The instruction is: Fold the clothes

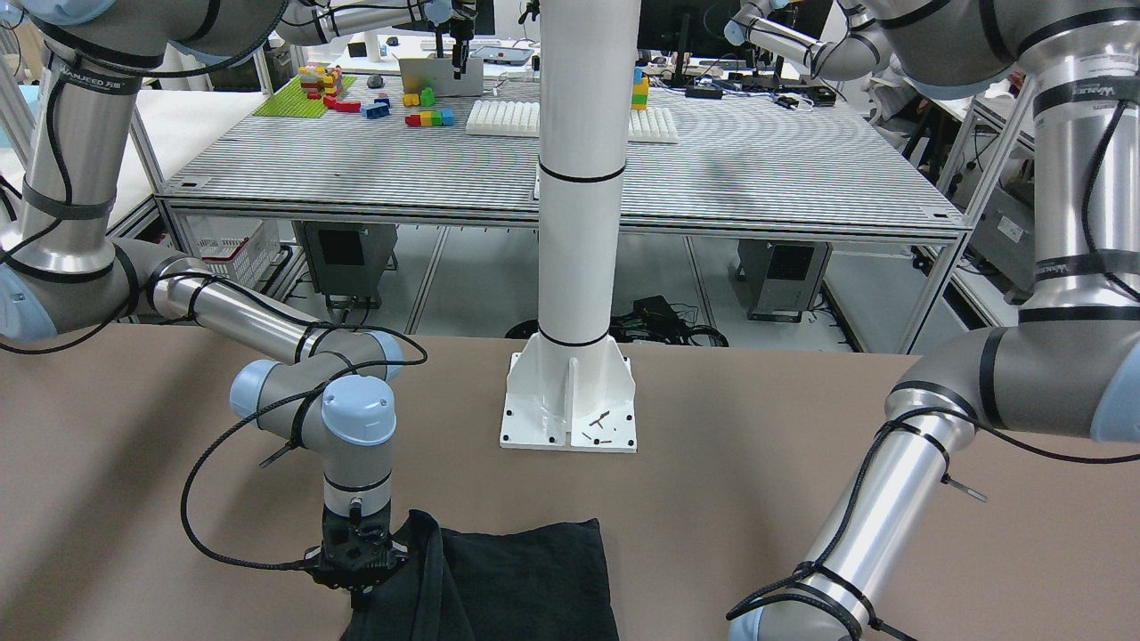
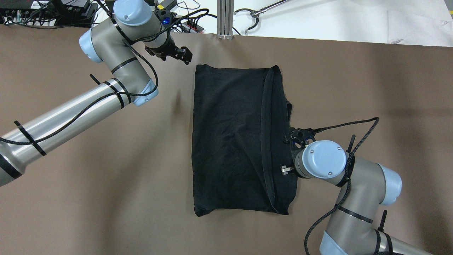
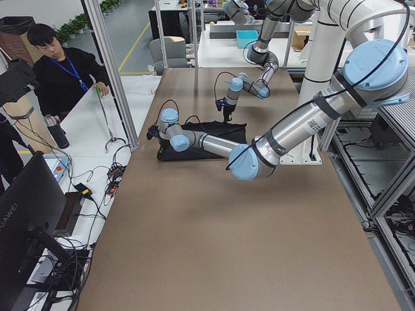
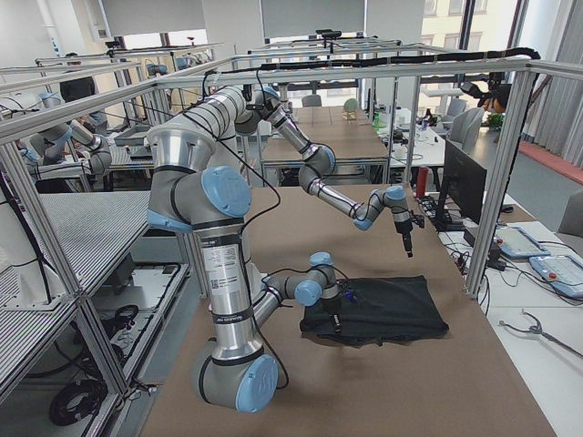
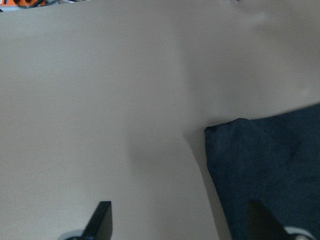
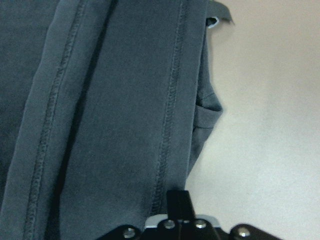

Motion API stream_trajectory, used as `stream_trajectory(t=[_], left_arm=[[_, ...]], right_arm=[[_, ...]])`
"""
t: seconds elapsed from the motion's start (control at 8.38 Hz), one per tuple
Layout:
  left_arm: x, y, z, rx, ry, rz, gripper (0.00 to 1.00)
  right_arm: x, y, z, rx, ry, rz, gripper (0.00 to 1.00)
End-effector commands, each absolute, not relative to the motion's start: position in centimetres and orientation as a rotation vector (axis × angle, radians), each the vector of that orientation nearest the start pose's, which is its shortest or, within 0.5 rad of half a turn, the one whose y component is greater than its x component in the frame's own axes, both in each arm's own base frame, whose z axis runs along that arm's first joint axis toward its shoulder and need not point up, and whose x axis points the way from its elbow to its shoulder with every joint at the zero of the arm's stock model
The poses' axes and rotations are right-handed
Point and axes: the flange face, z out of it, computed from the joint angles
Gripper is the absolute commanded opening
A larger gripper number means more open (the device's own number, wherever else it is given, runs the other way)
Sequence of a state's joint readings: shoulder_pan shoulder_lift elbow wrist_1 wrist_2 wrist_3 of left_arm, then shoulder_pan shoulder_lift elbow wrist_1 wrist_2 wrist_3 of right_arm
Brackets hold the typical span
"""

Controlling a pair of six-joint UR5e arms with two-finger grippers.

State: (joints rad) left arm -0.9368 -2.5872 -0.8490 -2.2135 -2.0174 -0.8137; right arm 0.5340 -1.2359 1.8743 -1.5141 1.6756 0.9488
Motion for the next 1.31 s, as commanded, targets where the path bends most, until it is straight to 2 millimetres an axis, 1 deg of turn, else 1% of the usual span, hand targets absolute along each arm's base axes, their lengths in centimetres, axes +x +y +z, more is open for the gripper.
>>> stream_trajectory(t=[0.0, 0.12, 0.24, 0.36, 0.48, 0.72, 0.83, 0.95, 1.07, 1.19], left_arm=[[44.2, -75.2, 24.6, 0.417, 0.916, 0.044, 0.94], [44.2, -75.3, 24.6, 0.416, 0.915, 0.043, 0.94], [44.3, -75.2, 24.5, 0.416, 0.917, 0.045, 0.94], [44.3, -75.2, 24.5, 0.416, 0.917, 0.045, 0.94], [44.3, -75.2, 24.5, 0.416, 0.915, 0.046, 0.94], [44.2, -75.3, 24.5, 0.416, 0.915, 0.043, 0.94], [44.2, -75.3, 24.6, 0.415, 0.914, 0.043, 0.94], [44.2, -75.3, 24.7, 0.415, 0.914, 0.044, 0.94], [44.3, -75.2, 25.0, 0.412, 0.913, 0.044, 0.94], [44.3, -75.2, 25.2, 0.410, 0.912, 0.043, 0.94]], right_arm=[[-44.7, -40.4, 34.5, 0.295, -0.638, -0.108, 0.93], [-44.5, -40.8, 34.1, 0.299, -0.643, -0.105, 0.94], [-44.8, -41.1, 32.9, 0.310, -0.663, -0.107, 0.94], [-45.4, -41.2, 31.0, 0.321, -0.686, -0.107, 0.94], [-46.0, -40.9, 29.6, 0.322, -0.701, -0.112, 0.93], [-48.1, -38.9, 29.3, 0.279, -0.666, -0.141, 0.90], [-48.9, -37.8, 29.2, 0.271, -0.659, -0.159, 0.84], [-49.7, -37.0, 28.8, 0.267, -0.648, -0.178, 0.80], [-50.4, -36.6, 27.8, 0.265, -0.638, -0.189, 0.74], [-51.2, -35.8, 27.5, 0.274, -0.629, -0.203, 0.69]])
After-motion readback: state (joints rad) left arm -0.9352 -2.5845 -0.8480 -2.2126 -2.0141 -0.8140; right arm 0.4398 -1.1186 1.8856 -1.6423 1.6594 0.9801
